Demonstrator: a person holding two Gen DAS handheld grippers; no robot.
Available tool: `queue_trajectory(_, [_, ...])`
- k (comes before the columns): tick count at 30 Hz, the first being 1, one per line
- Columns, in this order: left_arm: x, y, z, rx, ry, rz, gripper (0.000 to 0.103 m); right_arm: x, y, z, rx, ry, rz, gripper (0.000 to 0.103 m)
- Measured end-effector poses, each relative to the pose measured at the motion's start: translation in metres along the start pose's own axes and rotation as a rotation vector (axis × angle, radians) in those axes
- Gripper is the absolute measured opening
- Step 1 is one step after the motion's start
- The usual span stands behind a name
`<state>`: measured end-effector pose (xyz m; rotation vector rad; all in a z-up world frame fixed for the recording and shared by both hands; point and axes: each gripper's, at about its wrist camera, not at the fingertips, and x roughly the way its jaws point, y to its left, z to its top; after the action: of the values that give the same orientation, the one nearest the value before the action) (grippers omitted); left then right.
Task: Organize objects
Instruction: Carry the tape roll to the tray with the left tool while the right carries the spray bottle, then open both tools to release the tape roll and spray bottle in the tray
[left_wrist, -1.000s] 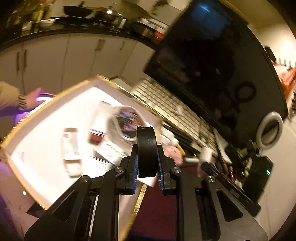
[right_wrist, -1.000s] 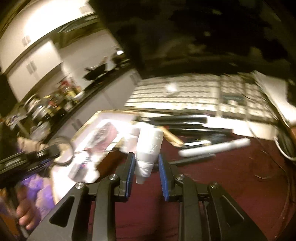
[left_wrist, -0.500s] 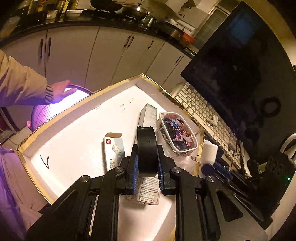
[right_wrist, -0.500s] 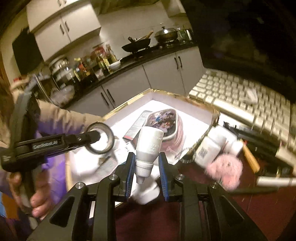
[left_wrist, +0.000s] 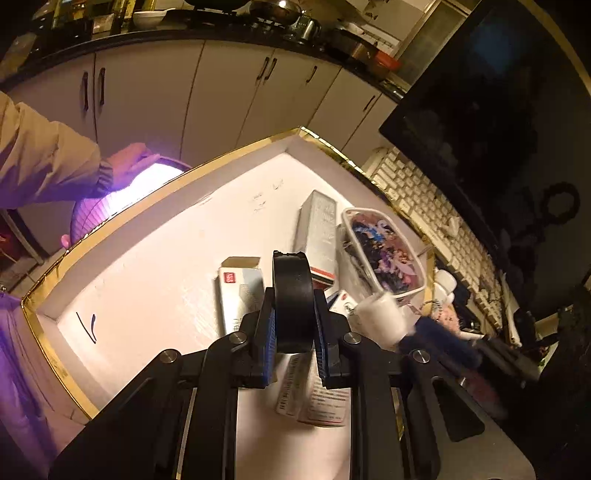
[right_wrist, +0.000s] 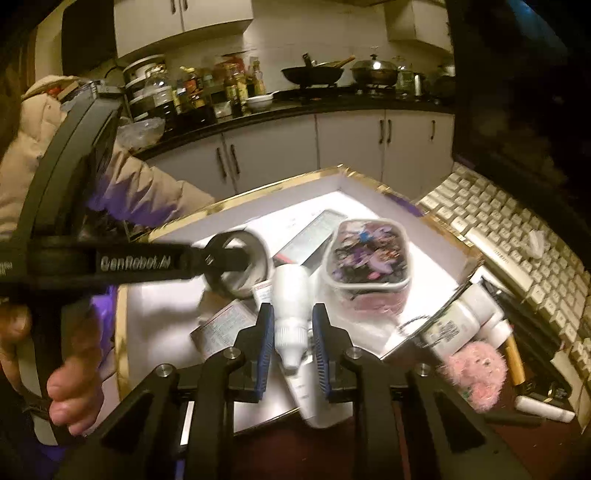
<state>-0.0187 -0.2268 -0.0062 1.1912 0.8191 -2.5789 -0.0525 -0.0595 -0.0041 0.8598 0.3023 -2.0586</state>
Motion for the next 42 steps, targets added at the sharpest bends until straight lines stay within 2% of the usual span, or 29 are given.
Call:
queue_trajectory(5, [0.004, 0.000, -0.001, 0.001, 0.006, 0.005, 0.017, 0.007, -0.011, 0.000, 0.032, 0.028, 0.009, 0.020])
queue_trajectory(10, [0.005, -0.004, -0.001, 0.019, 0.002, 0.015, 0.017, 0.011, -0.011, 0.000, 0.051, 0.021, -0.014, 0.020])
queue_trajectory(14, [0.008, -0.008, -0.003, 0.029, 0.008, 0.010, 0.017, 0.017, -0.021, -0.003, 0.084, 0.027, 0.002, 0.020])
queue_trajectory(17, [0.010, -0.011, -0.005, 0.038, 0.019, 0.000, 0.018, 0.012, -0.027, -0.004, 0.129, -0.003, 0.065, 0.020])
queue_trajectory(19, [0.006, -0.012, -0.005, 0.038, 0.005, -0.003, 0.022, 0.004, -0.030, -0.003, 0.150, -0.020, 0.080, 0.021])
queue_trajectory(21, [-0.002, -0.012, -0.004, 0.027, -0.028, -0.022, 0.032, -0.011, -0.035, -0.002, 0.175, -0.059, 0.096, 0.021])
queue_trajectory(24, [-0.024, -0.013, -0.003, -0.006, -0.137, -0.066, 0.046, -0.032, -0.054, -0.009, 0.248, -0.112, 0.120, 0.021])
queue_trajectory(25, [-0.030, -0.015, -0.004, -0.006, -0.170, -0.074, 0.046, -0.037, -0.061, -0.013, 0.276, -0.121, 0.123, 0.021])
queue_trajectory(26, [-0.035, -0.019, -0.004, 0.002, -0.191, -0.084, 0.047, -0.042, -0.069, -0.017, 0.302, -0.125, 0.118, 0.026])
queue_trajectory(28, [-0.038, -0.033, -0.007, 0.045, -0.201, -0.104, 0.048, -0.052, -0.092, -0.030, 0.369, -0.138, 0.062, 0.045])
queue_trajectory(29, [-0.037, -0.041, -0.009, 0.066, -0.191, -0.110, 0.048, -0.056, -0.104, -0.037, 0.402, -0.152, 0.017, 0.062])
queue_trajectory(30, [-0.034, -0.049, -0.011, 0.087, -0.176, -0.119, 0.048, -0.057, -0.112, -0.041, 0.423, -0.154, -0.011, 0.069])
queue_trajectory(31, [-0.030, -0.058, -0.014, 0.109, -0.156, -0.134, 0.048, -0.058, -0.125, -0.047, 0.464, -0.139, -0.048, 0.069])
queue_trajectory(33, [-0.022, -0.073, -0.020, 0.139, -0.120, -0.153, 0.048, -0.059, -0.144, -0.057, 0.530, -0.130, -0.055, 0.069])
queue_trajectory(39, [-0.005, -0.108, -0.038, 0.229, -0.034, -0.186, 0.048, -0.064, -0.158, -0.068, 0.582, -0.114, -0.105, 0.069])
queue_trajectory(42, [-0.003, -0.117, -0.045, 0.253, -0.018, -0.189, 0.048, -0.080, -0.172, -0.079, 0.645, -0.129, -0.184, 0.069])
